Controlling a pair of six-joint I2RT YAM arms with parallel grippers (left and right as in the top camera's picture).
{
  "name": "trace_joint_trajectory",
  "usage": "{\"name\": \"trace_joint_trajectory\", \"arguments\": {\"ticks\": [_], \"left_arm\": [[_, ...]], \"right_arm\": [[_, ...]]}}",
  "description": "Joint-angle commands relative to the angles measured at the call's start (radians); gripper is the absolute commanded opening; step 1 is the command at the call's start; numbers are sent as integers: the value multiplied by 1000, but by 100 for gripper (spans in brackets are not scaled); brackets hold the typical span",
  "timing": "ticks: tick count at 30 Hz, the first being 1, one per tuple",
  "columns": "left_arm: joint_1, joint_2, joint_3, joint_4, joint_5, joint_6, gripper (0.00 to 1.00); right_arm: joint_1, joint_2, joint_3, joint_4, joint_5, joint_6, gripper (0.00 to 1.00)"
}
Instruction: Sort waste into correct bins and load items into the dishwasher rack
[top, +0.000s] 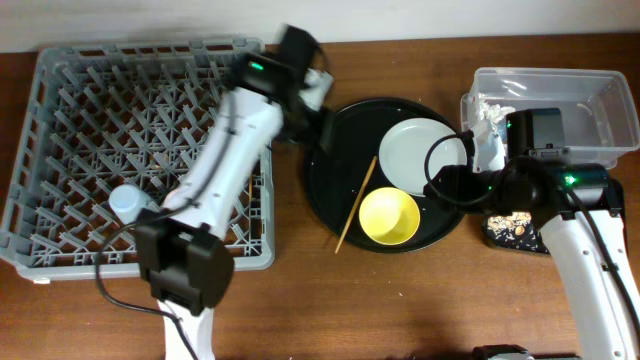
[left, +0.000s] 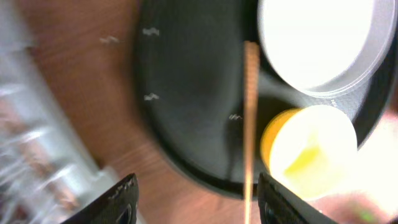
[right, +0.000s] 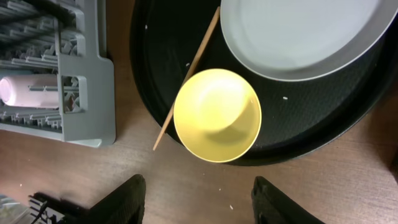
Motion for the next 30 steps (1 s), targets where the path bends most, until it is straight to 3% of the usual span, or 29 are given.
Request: {"name": "trace_joint_trajectory", "arguments": {"ticks": [1,7,15,16,19,20,23,30], "left_arm": [[-82,-20,-179,83,21,88,61],[-142,-20,-439,301,14,98,57],[-245,14,-536,386,-23,98,54],[-247,26,-537,386,-25,98,50],[-244,38,-536,387,-52,98,17],[-239,37,-522,371,-91,89,10],[-206,32,-399,251,-153,30,2],[-6,-82,-30,-89,-204,-167,0]], "right_arm": [[-2,1,3,-3,2,-3,56],[-2,1,3,-4,2,-3,56],[-2,1,3,-4,2,-3,56],[-2,1,3,-4,2,-3,56],[-2,1,3,-5,2,-3,56],[-2,1,3,-7,2,-3,56],[-2,1,3,-7,2,-3,56],[-2,1,3,-12,2,-3,56]]}}
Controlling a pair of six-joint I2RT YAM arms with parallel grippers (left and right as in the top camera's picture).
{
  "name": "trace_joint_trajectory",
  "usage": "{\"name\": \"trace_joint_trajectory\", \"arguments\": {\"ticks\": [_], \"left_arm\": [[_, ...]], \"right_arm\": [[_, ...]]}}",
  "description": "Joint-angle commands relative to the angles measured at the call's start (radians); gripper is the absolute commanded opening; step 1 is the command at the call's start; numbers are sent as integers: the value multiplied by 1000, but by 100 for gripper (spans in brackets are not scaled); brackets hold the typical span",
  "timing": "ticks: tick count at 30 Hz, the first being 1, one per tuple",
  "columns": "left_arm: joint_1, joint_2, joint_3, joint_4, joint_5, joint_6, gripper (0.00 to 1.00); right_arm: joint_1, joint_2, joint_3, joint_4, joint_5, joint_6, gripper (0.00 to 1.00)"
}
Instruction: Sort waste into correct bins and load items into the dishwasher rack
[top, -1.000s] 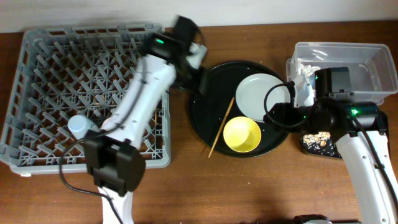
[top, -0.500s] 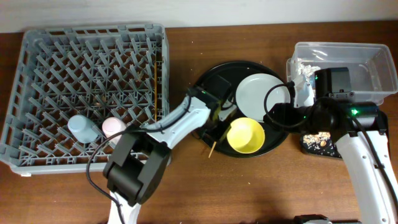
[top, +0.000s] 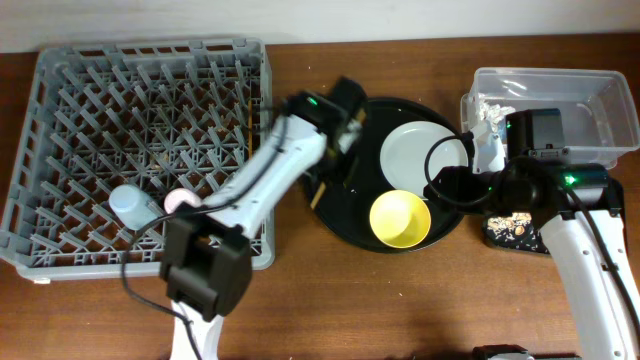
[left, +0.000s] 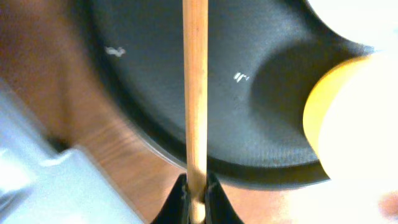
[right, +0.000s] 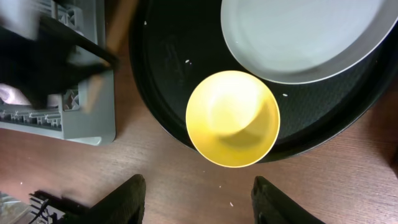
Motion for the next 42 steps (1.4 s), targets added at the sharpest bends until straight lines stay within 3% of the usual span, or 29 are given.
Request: {"name": "trace_joint_trajectory", "arguments": {"ticks": [1,4,7,11,13,16,19,25,31,32,34,36,39,42], "left_arm": [[129,-114,87,-82,-106,-163,0],[244,-117,48,-87,-124,-209,4],[262,-116,-97,18,-155,-209,12],[262,-116,-224,131,-218,-209,14],[262,-116,-240,146,-216,-217,28],[254,-152,-186,127,-11,-158,28],[167,-186,-146,161,161,-52,33],[-58,-57,-188,251,204,-54,38],[-156,118,-188,305,230,-69,39],[-161,131,-188,306,230,-69,36],[-159,139,-187,302,225,-68,0],[-129,128,-142,249,219,-69,0],[-45,69,2,73,83,-100,0],[81,-50,183,-142,-223,-103,0]], "right_arm": [[-2,1,3,-5,2,-5,56],[-2,1,3,-5,2,-5,56],[-2,1,3,-5,2,-4,56],[-2,1,3,-8,2,-4,56],[-2,1,3,-8,2,-4,56],[-2,1,3,-8,2,-4,56],[-2,1,3,-8,2,-5,57],[-2,1,3,-8,2,-4,64],[-2,1,3,-9,2,-4,66],[-2,1,3,-9,2,-4,66],[-2,1,3,-11,2,-4,66],[-2,1,3,-16,2,-4,66],[-2,1,3,-16,2,-4,66],[-2,1,3,-16,2,-5,66]]}}
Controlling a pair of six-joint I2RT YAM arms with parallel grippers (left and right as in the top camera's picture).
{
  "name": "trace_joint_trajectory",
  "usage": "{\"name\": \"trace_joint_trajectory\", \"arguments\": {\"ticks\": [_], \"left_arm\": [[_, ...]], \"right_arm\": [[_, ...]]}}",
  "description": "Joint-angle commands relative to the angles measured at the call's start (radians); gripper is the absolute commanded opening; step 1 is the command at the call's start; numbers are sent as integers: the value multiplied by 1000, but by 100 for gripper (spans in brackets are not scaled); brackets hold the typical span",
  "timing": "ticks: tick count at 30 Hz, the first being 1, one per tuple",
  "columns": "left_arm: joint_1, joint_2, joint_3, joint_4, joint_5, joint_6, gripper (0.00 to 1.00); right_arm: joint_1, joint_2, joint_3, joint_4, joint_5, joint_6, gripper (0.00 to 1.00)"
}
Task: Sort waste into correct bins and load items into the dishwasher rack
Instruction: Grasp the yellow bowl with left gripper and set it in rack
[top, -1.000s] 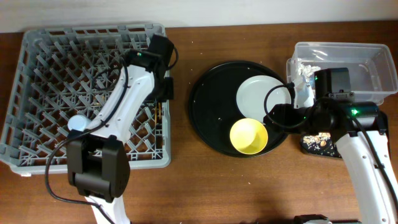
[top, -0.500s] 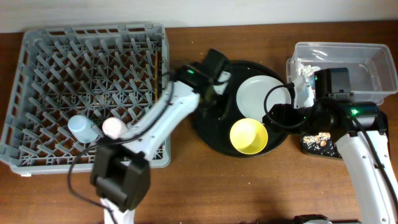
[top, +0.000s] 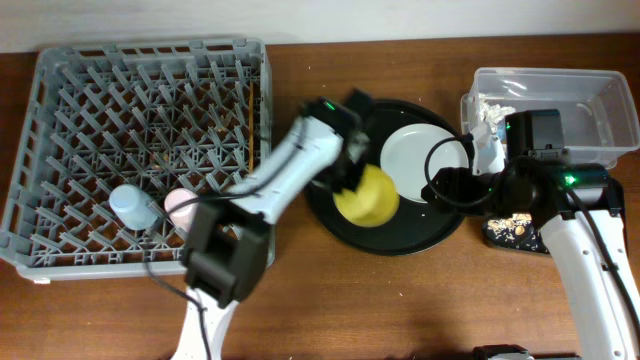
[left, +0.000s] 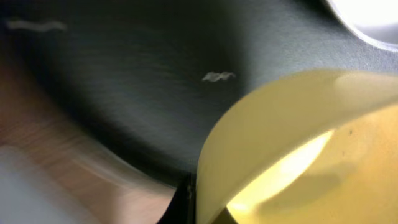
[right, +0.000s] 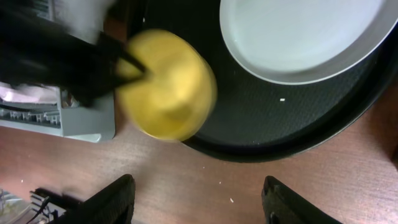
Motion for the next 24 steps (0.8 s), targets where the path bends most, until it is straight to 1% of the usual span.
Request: {"name": "trace_joint_trajectory", "arguments": {"ticks": [1,3,4,5,6,7,8,10,12,14,15,18,24], "left_arm": [[137,-191,183,-151,-395,-14,0],[182,-252,189,-196,-623,-15,0],[193,-257,189,-226,-732,-53,0],[206,-254,180,-276,-871,-132,0],[220,-254,148,-291,-971,-194,0],[237,-254,93,-272,-1046,-223,0],[249,-251,37,-228,-1096,-225,0],[265,-250,-132,-69,-1252,-225,0],[271,-250,-246,32,-1394,-225,0],[278,-250,-304,81,-1464,-225,0],[288,-250,-313,103,-1466,-225,0],[312,-243,-314,142,-1391,-225,0],[332,-172,-340,168,-1404,-224,0]], "right_arm": [[-2,0,3,-2,2,-3,66],[-2,0,3,-1,2,-3,66],[-2,0,3,-1,2,-3,67],[-2,0,3,-1,2,-3,66],[-2,0,3,-1,2,-3,67],[-2,0,3,-1,2,-3,67],[-2,0,3,-1,2,-3,66],[-2,0,3,-1,2,-3,67],[-2,0,3,-1,2,-3,67],[-2,0,3,-1,2,-3,67],[-2,0,3,0,2,-3,67],[-2,0,3,3,2,-3,67],[-2,0,3,3,2,-3,67]]}}
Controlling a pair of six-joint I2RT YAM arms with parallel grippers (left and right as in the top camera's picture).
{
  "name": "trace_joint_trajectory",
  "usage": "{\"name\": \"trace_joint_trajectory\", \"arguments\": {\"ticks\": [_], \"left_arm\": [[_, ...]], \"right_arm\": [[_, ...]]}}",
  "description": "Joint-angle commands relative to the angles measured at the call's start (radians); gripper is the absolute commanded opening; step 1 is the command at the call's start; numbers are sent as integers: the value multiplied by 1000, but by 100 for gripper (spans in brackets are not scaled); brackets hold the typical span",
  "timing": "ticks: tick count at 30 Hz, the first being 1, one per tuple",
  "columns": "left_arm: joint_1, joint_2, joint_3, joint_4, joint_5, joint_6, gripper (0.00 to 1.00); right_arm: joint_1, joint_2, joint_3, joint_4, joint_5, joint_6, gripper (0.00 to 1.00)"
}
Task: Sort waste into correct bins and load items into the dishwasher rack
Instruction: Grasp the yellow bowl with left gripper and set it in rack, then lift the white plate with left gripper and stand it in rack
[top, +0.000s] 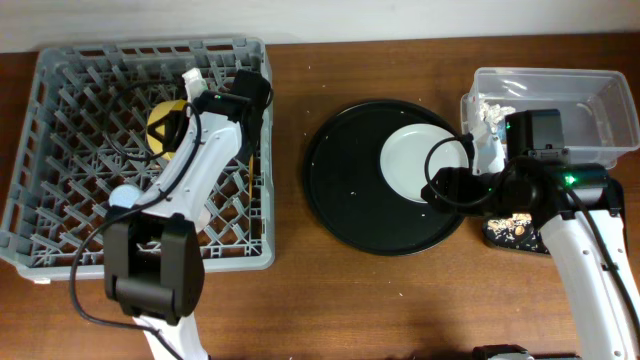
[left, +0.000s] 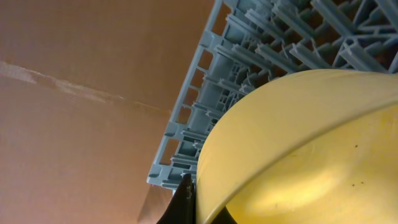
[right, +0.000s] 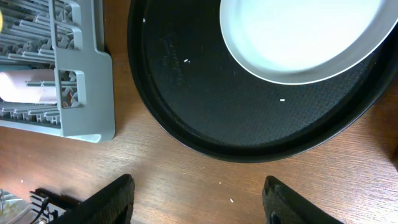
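Note:
My left gripper (top: 183, 112) is shut on the rim of the yellow bowl (top: 162, 124), holding it tilted over the rear middle of the grey dishwasher rack (top: 60, 250). In the left wrist view the bowl (left: 298, 155) fills the lower right, the rack (left: 249, 50) lies behind it, and the gripper (left: 189, 202) pinches the rim. The white plate (top: 418, 160) lies on the black tray (top: 345, 210). My right gripper (right: 202, 208) hangs open above the tray's (right: 186, 106) front edge, near the plate (right: 298, 37), holding nothing.
A light blue cup (top: 122, 197) and a pink cup (right: 25, 87) lie in the rack's front part. A wooden chopstick (top: 252, 160) lies by the rack's right wall. A clear bin (top: 590, 100) with white waste and a small black container (top: 510, 228) of scraps stand at the right.
My left gripper held the yellow bowl tilted over the black tray; now it holds the bowl over the rear middle of the rack. The right arm has not moved.
My left gripper was open above the chopstick on the tray, then shut on it. Later the chopstick lay in the rack and the gripper was shut on the yellow bowl at the tray. Now the bowl is over the rack and only the plate is on the tray.

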Motion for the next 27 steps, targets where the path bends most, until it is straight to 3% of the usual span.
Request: {"name": "trace_joint_trajectory", "arguments": {"ticks": [1,5,8,9,11,12,13,14,16,18,21,24,27], "left_arm": [[-1,76,-20,-6,-22,-16,0],[-37,87,-20,-40,48,-16,1],[-62,87,-20,-81,182,-16,17],[-64,87,-20,-85,205,-16,23],[-69,86,-19,-106,283,-17,47],[-69,83,-14,-124,324,-17,54],[-69,74,2,-150,391,-17,71],[-69,64,20,-168,448,-17,75],[-69,16,117,-232,661,-5,78],[-75,-37,212,-237,936,100,78],[-100,-90,257,-111,1336,238,79],[-149,-58,240,51,1573,240,78],[-238,37,234,158,1604,240,77]], "right_arm": [[-2,0,3,3,2,-3,67],[-2,0,3,3,2,-3,67],[-2,0,3,2,2,-3,67],[-2,0,3,2,2,-3,67],[-2,0,3,2,2,-3,67],[-2,0,3,2,2,-3,67],[-2,0,3,2,2,-3,67],[-2,0,3,2,2,-3,67],[-2,0,3,2,2,-3,67],[-2,0,3,0,2,-3,67],[-2,0,3,-2,2,-3,67],[-17,0,3,-10,60,55,68],[-102,0,3,-19,103,144,72]]}}
